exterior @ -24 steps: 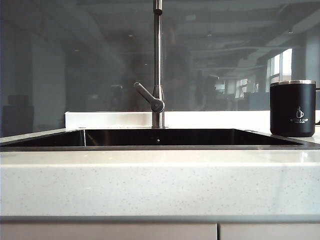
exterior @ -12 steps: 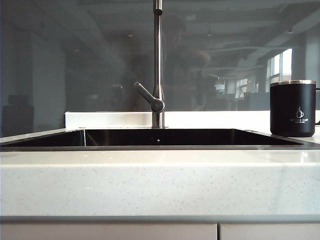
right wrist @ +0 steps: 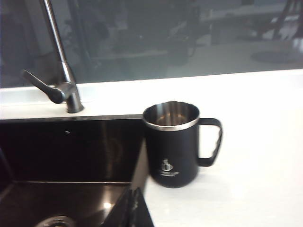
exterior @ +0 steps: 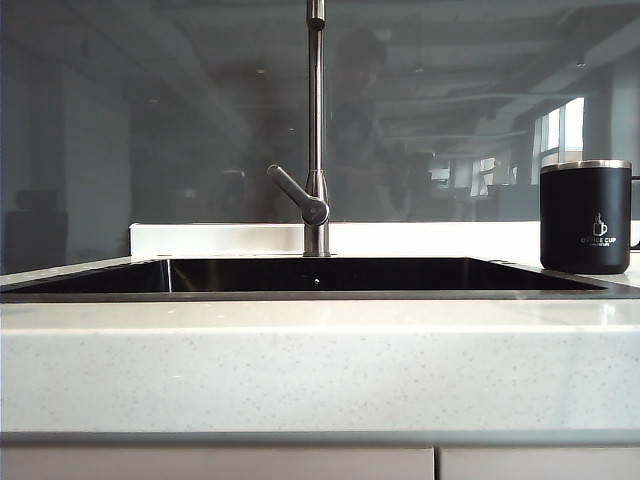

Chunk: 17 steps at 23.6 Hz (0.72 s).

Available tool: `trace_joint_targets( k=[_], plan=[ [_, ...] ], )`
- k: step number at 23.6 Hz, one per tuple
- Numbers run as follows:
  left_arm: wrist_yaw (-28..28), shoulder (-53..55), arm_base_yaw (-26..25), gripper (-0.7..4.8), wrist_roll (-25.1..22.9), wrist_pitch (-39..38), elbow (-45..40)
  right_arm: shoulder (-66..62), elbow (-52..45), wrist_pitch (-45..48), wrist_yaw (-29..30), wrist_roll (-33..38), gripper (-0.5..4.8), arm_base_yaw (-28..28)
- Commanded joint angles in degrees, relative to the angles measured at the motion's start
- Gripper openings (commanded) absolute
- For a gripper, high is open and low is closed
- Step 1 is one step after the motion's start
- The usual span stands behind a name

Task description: Pick up the mug next to the sink, go to the faucet to get some water, pour the water into the sink, and finally put the mug back to its place.

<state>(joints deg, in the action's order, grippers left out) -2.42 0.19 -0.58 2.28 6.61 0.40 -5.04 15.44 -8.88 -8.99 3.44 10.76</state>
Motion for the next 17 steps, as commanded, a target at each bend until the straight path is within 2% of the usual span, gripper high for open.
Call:
trace_joint_targets(
  k=[1, 5, 10, 17],
  plan=[
    [-0.24, 0.04, -0.11, -0.05, -0.15, 0.70, 0.17, 0.15, -3.13, 3.43, 1.09, -1.11, -0.06, -5.33],
    [-0.24, 0.04, -0.11, -0.05, -0.15, 0.70, 0.17, 0.26, -8.81, 8.87, 9.05, -1.14, -0.06, -11.30],
    [-0.24, 0.04, -0.11, -0.05, -0.17, 0.70, 0.17, 3.69, -12.61, 10.69, 13.44, -1.09, -0.06, -14.16],
    [-0.24, 0.04, -0.11, -0.05, -0.17, 0.66, 0.17, 5.14, -15.39, 12.79, 14.01, -0.07, -0.06, -14.43]
  ],
)
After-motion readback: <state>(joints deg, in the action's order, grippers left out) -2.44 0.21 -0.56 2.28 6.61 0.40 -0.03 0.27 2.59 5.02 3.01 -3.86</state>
